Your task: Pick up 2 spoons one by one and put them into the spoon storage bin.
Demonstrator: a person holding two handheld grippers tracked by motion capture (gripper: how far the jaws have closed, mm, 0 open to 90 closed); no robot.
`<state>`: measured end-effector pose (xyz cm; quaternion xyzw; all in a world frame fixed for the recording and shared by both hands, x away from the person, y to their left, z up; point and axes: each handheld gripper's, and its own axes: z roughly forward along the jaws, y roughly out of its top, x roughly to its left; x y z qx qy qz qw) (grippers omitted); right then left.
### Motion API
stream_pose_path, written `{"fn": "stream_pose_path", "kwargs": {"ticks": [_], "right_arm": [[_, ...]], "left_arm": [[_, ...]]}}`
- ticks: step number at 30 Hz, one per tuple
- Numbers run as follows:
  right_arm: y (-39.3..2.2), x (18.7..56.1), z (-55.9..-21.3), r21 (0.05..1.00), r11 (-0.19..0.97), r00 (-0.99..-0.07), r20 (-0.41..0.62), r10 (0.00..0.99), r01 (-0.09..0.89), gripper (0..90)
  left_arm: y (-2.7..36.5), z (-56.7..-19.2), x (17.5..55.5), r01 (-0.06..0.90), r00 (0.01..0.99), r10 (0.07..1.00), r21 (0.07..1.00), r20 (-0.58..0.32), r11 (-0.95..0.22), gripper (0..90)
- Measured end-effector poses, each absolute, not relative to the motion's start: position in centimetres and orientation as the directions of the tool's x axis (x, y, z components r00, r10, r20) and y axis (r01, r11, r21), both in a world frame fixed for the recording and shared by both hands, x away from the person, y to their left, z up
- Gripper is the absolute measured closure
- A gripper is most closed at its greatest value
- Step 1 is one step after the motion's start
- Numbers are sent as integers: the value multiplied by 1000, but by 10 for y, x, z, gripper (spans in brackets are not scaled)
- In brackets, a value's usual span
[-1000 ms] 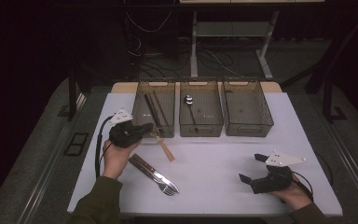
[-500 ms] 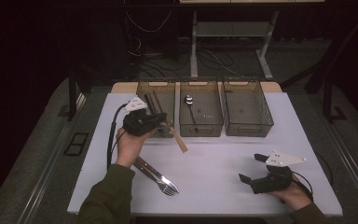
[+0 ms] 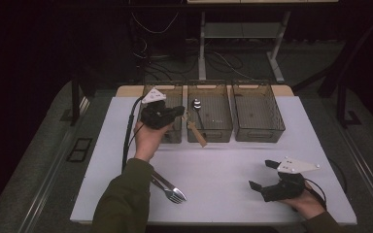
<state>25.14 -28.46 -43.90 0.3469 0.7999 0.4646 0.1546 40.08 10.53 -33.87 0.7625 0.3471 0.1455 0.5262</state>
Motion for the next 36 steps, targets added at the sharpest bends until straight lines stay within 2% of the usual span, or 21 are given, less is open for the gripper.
{"fn": "stream_pose_path", "kwargs": {"ticks": [12,26,36], "right_arm": [[-284,251,-438,853,325,-713,78,697,410,31],[-284,250,-437,857,317,-718,85,691,406,31],[-283,249,-436,862,319,-722,76,687,394,31]], "left_arm": [[82,-338,422,389,696,704,898,-142,-204,878],[34,-339,456,430,652,742,883,-160,-187,878],[20,-350,471,462,618,771,864,-154,-198,878]]}}
